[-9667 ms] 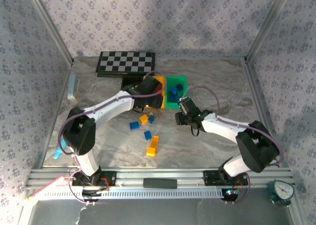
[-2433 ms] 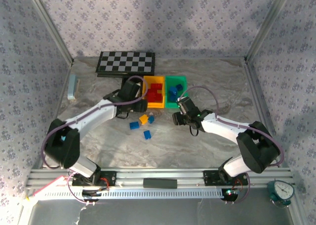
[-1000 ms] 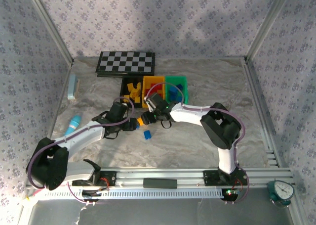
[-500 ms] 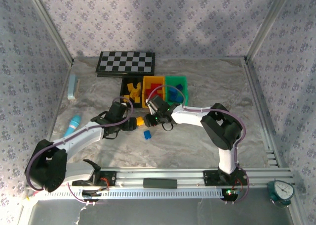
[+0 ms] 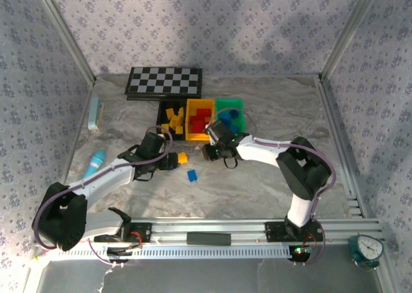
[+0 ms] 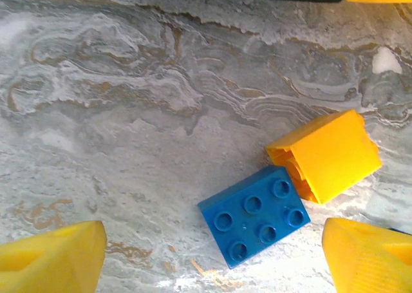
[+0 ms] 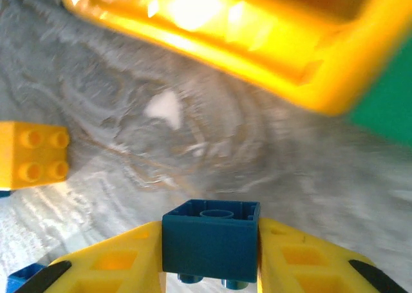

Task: Sort the legos into containers by color
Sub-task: Pick up the lego from the center of the table, then place the lego in the container.

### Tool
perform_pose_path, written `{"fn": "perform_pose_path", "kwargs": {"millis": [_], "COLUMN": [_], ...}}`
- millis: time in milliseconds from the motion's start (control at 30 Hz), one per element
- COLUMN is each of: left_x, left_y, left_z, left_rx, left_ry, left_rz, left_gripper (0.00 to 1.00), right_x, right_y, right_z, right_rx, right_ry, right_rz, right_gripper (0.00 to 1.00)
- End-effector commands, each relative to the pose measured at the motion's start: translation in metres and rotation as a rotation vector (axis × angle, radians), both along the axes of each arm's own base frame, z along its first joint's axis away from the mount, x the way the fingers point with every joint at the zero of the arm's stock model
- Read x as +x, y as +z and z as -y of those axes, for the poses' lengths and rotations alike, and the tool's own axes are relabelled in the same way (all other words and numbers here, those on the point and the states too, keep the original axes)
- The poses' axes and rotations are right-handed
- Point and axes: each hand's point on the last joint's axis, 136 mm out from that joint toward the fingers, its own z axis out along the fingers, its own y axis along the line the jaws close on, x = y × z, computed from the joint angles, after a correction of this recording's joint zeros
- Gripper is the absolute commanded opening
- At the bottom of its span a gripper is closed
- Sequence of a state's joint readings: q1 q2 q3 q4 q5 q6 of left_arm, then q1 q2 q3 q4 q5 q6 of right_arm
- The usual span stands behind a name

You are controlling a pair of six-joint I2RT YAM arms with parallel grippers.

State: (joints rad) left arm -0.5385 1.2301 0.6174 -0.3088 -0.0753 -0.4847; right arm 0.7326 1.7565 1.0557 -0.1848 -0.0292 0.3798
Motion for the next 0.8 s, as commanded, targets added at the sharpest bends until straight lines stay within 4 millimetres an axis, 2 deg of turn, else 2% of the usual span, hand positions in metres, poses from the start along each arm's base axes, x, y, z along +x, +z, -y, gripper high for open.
{"fn": "perform_pose_path", "kwargs": {"millis": [0, 67, 167, 367, 467, 533, 633, 767], "left_x": [-0.011, -0.017, -0.025, -0.026, -0.024, -0.022, -0.020, -0.015], "left_y": [-0.004, -0.008, -0.014, -0.014, -0.014, -0.014, -0.016, -0.017], "left_z": [0.009, 0.012, 0.010, 0.008, 0.008, 0.009, 0.008, 0.002], "left_rx": [-0.062, -0.072, -0.063, -0.057, -0.044, -0.038, -0.022, 0.016], "left_ry": [-0.027, -0.043, -0.044, -0.030, -0.027, -0.030, -0.020, 0.004], "left_rz": [-0.035, -0.053, -0.066, -0.065, -0.069, -0.075, -0.078, -0.073], "left_gripper": [0.85, 0.84, 0.84, 0.84, 0.84, 0.84, 0.84, 0.83], "right_x": [0.026, 0.041, 0.061, 0.085, 0.085, 0.085, 0.070, 0.026], "right_y": [0.031, 0.042, 0.049, 0.047, 0.042, 0.047, 0.055, 0.062], "right_z": [0.041, 0.063, 0.084, 0.076, 0.076, 0.075, 0.069, 0.042], "right_rx": [-0.032, -0.040, -0.051, -0.041, -0.045, -0.034, -0.015, -0.018], "right_ry": [-0.119, -0.190, -0.263, -0.257, -0.260, -0.262, -0.239, -0.122], "right_rz": [0.085, 0.114, 0.132, 0.131, 0.121, 0.130, 0.132, 0.125], "right_gripper": [0.35, 0.36, 0.39, 0.50, 0.56, 0.58, 0.58, 0.57]}}
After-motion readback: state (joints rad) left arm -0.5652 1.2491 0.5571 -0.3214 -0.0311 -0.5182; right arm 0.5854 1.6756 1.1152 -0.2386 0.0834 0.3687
